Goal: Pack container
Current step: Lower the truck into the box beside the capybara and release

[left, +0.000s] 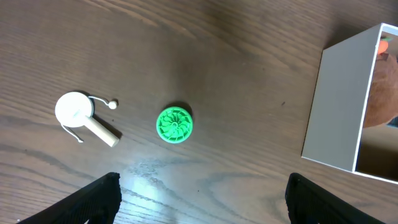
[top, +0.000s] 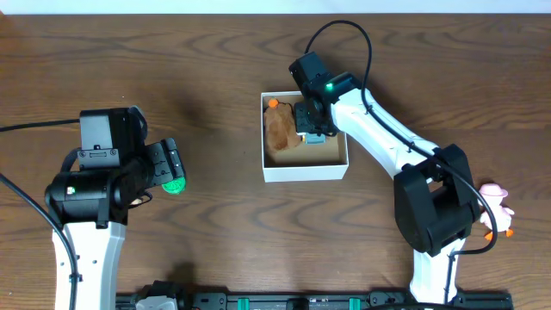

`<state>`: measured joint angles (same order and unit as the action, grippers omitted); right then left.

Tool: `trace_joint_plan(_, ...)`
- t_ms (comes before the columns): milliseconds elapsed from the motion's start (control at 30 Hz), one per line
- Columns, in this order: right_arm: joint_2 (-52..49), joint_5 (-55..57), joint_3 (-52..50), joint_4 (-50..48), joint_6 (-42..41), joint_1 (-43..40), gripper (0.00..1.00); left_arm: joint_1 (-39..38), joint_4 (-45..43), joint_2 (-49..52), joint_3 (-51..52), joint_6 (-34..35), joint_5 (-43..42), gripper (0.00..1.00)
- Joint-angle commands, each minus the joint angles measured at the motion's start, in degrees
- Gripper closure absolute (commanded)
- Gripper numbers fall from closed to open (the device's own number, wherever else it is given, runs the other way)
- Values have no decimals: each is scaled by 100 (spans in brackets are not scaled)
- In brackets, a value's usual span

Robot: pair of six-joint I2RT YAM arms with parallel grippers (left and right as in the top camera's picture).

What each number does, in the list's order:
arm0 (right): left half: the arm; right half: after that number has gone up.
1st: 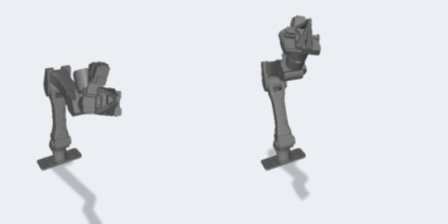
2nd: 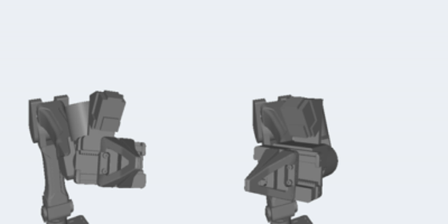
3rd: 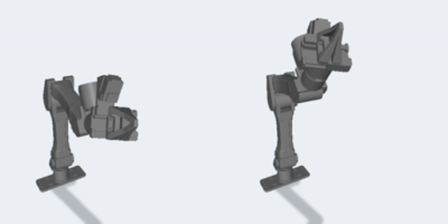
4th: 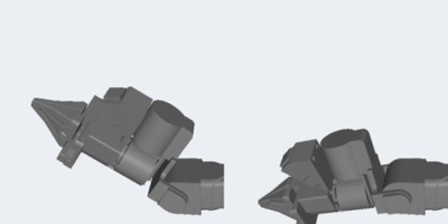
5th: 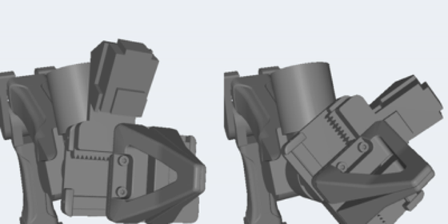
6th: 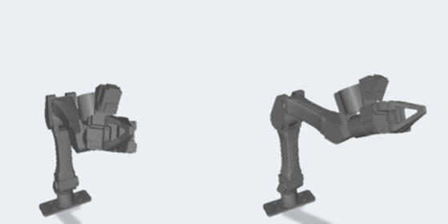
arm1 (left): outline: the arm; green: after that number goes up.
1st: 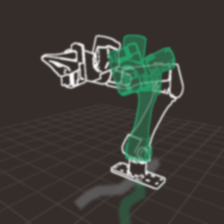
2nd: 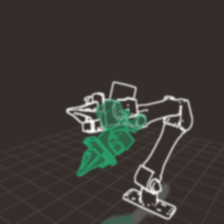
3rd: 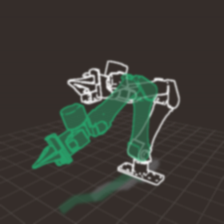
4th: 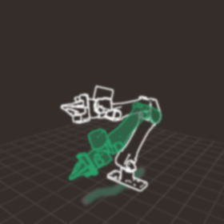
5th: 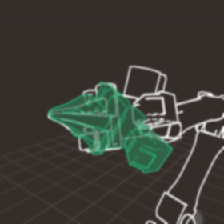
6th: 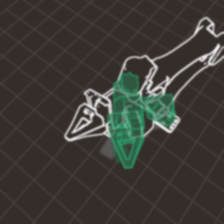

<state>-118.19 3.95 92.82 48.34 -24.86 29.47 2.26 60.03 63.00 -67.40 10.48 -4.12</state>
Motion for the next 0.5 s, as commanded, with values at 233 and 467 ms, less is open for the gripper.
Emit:
trace_joint_plan(233,516,197,428,494,435,-125,33,31,17,24,-92,-31,24,15)
trace_joint_plan(467,1812,723,1305,1449,411,-848,16,31,61,24,-92,-31,24,15)
